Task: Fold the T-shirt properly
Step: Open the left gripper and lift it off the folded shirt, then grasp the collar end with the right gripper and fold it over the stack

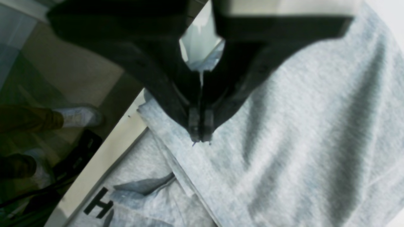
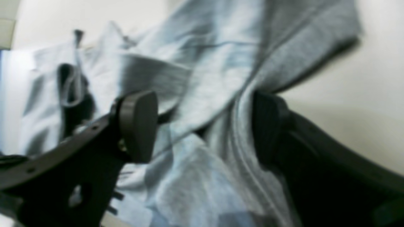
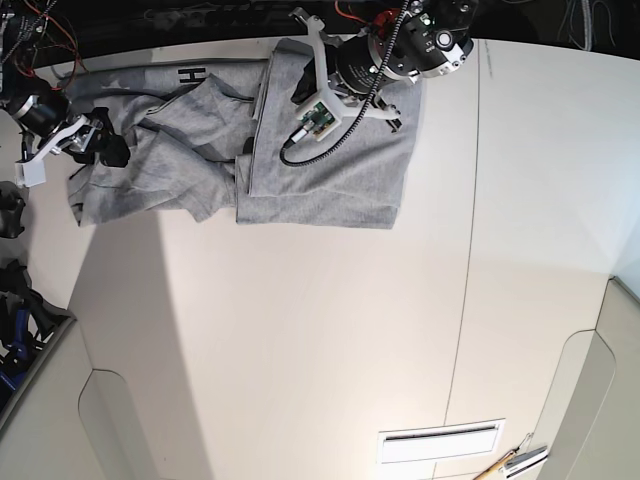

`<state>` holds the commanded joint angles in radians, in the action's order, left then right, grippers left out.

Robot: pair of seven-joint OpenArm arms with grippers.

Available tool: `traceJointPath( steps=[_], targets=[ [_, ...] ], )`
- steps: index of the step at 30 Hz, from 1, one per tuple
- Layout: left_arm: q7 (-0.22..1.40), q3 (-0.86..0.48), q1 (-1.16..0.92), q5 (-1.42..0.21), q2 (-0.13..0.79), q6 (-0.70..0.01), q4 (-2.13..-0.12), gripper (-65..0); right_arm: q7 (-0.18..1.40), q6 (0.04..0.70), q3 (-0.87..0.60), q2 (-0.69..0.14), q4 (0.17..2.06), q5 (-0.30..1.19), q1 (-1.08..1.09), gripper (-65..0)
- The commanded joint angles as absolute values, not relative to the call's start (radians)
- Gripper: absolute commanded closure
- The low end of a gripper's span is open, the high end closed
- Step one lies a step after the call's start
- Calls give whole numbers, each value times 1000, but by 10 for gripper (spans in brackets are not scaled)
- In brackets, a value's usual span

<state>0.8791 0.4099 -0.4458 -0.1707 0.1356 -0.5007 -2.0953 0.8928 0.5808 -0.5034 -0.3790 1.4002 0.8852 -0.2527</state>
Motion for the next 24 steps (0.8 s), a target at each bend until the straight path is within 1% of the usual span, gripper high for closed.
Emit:
traceJointPath(
  steps=[2, 6, 7, 10, 14, 15, 17, 20, 24],
  targets=[
    [879, 410, -445, -170, 136, -493, -2095, 0, 895, 589, -503, -379, 1405, 886, -253, -449],
    [879, 402, -423, -156, 136, -450, -2095, 0, 895, 591, -503, -379, 1415, 886, -253, -440],
    [880, 392, -414, -155, 136, -443, -2095, 0, 895, 591, -503, -379, 1415, 886, -253, -413],
    [878, 348, -393, -156, 135, -430, -2095, 0, 899, 606, -503, -379, 1415, 882, -253, -265],
    [879, 244, -388, -163, 135, -430, -2095, 0, 898, 606, -502, -379, 1415, 882, -253, -155],
    [879, 212, -388, -170, 136, -430, -2095, 0, 898, 606, -502, -379, 1415, 879, -253, -111],
    [879, 139, -388, -195, 136, -430, -2095, 0, 898, 607, -502, -379, 1415, 870, -253, 0],
    [880, 17, -389, -236, 136, -431, -2095, 0, 892, 606, -503, -379, 1415, 832, -253, 0],
    [924, -131, -394, -247, 136, -459, -2095, 0, 877, 599, -530, -379, 1415, 811, -253, 0]
  ],
)
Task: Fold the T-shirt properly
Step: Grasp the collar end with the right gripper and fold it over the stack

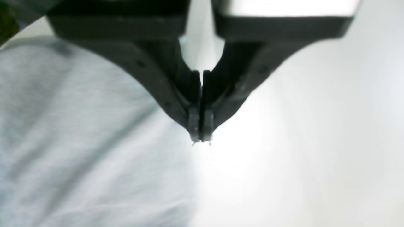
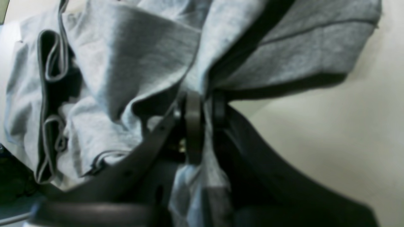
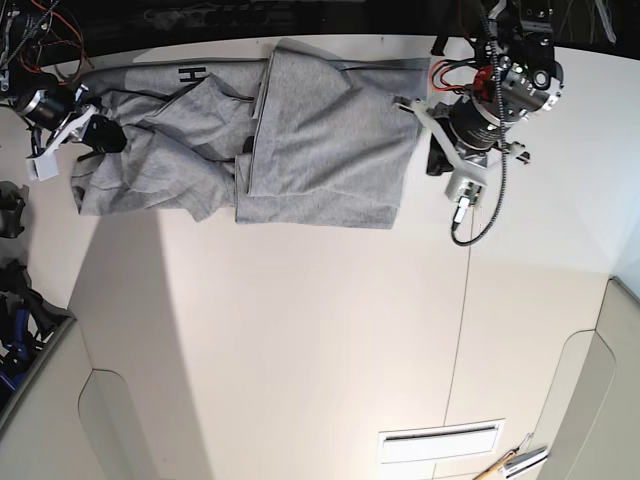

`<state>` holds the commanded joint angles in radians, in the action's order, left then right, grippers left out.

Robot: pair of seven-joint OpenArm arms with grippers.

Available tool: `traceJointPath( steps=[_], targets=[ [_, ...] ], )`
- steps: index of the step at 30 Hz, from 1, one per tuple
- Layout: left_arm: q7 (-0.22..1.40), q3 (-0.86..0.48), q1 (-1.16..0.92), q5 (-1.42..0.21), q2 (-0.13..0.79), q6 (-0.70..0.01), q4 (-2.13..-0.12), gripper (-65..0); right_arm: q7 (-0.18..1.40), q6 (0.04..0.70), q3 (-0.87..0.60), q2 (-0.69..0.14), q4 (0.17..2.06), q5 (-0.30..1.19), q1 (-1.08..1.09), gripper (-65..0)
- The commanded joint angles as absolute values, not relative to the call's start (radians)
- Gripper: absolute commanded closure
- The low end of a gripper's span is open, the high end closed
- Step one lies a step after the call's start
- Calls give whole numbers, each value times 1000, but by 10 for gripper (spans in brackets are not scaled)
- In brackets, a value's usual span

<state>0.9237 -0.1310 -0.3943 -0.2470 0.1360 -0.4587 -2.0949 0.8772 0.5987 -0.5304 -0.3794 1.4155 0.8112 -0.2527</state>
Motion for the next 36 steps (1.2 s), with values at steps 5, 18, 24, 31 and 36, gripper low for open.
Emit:
traceJointPath(
  steps=[5, 18, 24, 31, 36],
  targets=[
    [913, -240, -458, -251, 136, -460, -2092, 0, 862, 599, -631, -380, 1415, 850, -245, 0],
    [845, -172, -465, -333, 133, -458, -1890, 0, 925, 599, -706, -386, 1443, 926, -207, 0],
    [800, -97, -456, -313, 125, -426, -1856, 0, 979, 599, -699, -331, 1601, 952, -176, 0],
    [805, -96, -381, -311, 52, -430, -1730, 0, 992, 602, -624, -201, 1790, 961, -175, 0],
    [804, -96, -368, -310, 50, -430, -1689, 0, 991, 601, -442, -110, 1907, 903, -178, 0]
  ],
)
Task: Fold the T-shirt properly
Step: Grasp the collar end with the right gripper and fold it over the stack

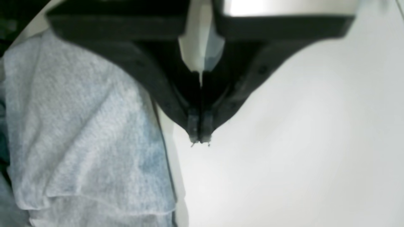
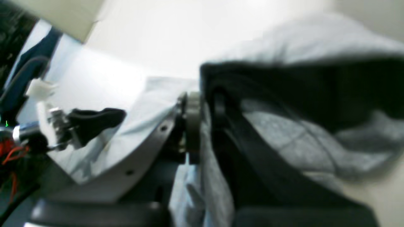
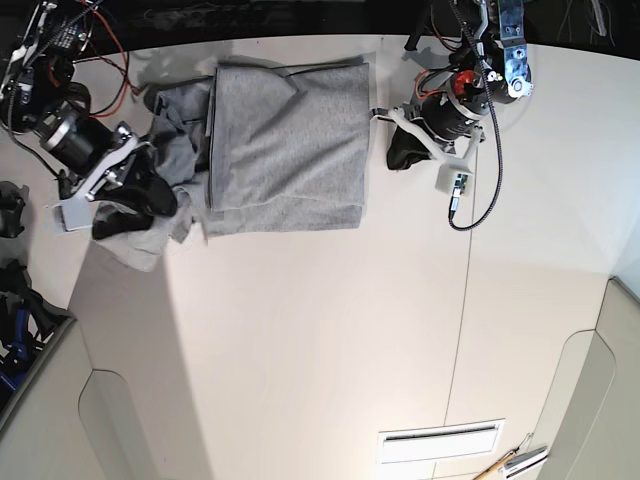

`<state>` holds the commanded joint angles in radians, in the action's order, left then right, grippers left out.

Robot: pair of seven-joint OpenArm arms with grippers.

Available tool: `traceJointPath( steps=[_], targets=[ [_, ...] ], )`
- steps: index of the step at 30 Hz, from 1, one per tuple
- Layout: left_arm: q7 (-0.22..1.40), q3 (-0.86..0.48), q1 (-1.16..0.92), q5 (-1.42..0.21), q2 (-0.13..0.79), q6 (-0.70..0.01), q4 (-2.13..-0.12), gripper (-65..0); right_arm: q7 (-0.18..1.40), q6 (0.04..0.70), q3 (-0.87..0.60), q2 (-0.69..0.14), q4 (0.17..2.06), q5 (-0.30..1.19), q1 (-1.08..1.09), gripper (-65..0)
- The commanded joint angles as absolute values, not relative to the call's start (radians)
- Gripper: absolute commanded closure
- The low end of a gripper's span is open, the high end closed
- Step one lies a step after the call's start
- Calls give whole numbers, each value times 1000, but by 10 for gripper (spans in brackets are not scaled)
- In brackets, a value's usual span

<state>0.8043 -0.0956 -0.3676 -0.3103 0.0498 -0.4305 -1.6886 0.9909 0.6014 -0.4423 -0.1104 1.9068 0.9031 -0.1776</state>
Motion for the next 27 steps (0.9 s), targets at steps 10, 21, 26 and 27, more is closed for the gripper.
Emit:
traceJointPath(
  steps=[10, 21, 26, 27],
  targets=[
    [799, -96, -362, -311, 50, -431, -1689, 0, 972, 587, -60, -2, 1929, 651, -178, 0],
    [843, -144, -363, -399, 50, -487, -1697, 0, 887, 572, 273, 2, 1829, 516, -178, -338],
    [926, -274, -364, -525, 50, -585, -1707, 0, 886, 572, 298, 43, 1829, 522, -175, -338],
    [943, -297, -364, -546, 50, -598, -1711, 0, 886, 572, 298, 54, 1829, 530, -175, -338]
  ],
)
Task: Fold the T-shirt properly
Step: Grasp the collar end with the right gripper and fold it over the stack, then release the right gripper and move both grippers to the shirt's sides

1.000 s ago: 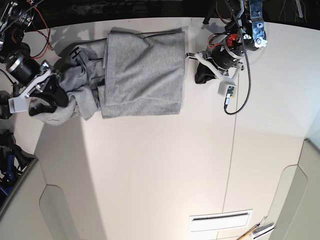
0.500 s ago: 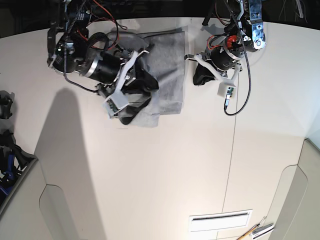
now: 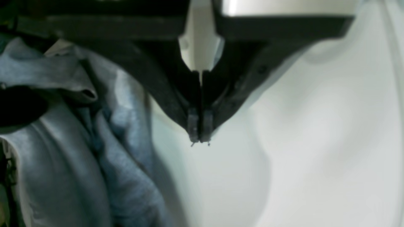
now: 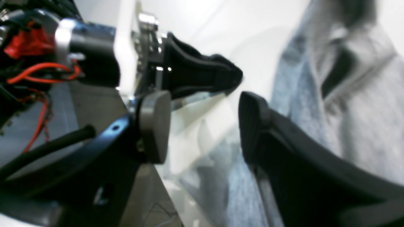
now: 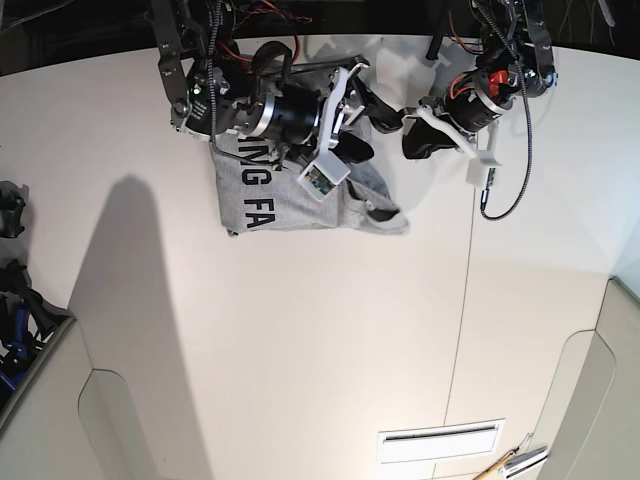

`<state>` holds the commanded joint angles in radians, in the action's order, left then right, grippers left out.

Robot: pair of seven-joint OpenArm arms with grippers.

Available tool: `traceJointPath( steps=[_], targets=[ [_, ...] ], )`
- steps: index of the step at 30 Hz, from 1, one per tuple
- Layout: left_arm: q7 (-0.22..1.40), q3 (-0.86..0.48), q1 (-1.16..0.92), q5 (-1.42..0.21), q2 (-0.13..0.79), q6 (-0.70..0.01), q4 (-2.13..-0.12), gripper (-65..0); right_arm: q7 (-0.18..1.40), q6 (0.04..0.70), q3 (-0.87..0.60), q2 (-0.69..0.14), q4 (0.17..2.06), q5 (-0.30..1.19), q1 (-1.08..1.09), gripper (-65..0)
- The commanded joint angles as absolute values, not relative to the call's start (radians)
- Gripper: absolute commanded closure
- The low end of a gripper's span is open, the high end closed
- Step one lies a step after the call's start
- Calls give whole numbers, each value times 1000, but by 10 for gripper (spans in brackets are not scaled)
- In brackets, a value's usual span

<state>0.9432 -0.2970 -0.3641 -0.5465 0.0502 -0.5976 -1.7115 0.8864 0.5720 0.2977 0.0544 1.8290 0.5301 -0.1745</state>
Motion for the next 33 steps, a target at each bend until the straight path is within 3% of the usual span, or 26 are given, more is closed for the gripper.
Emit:
traceJointPath(
  steps=[12, 16, 18, 23, 29, 33],
  targets=[
    [992, -446, -372, -618, 92, -618, -1830, 0, 903, 572, 298, 70, 1906, 639, -175, -338],
    [1005, -467, -372, -645, 103, -619, -1858, 0, 916, 571, 287, 69, 1955, 496, -175, -336],
    [1012, -473, -372, -658, 103, -619, -1869, 0, 909, 562, 254, 69, 1976, 459, -174, -287],
    [1014, -473, -372, -670, 103, -620, -1872, 0, 863, 564, 104, 69, 1986, 459, -172, -2],
    [1064, -472, -380, -765, 102, -664, -1979, 0, 720, 564, -148, 61, 1986, 449, -171, 0],
    [1071, -446, -443, -828, 97, -686, -2127, 0, 710, 564, -266, 48, 1975, 449, -120, 0]
  ],
)
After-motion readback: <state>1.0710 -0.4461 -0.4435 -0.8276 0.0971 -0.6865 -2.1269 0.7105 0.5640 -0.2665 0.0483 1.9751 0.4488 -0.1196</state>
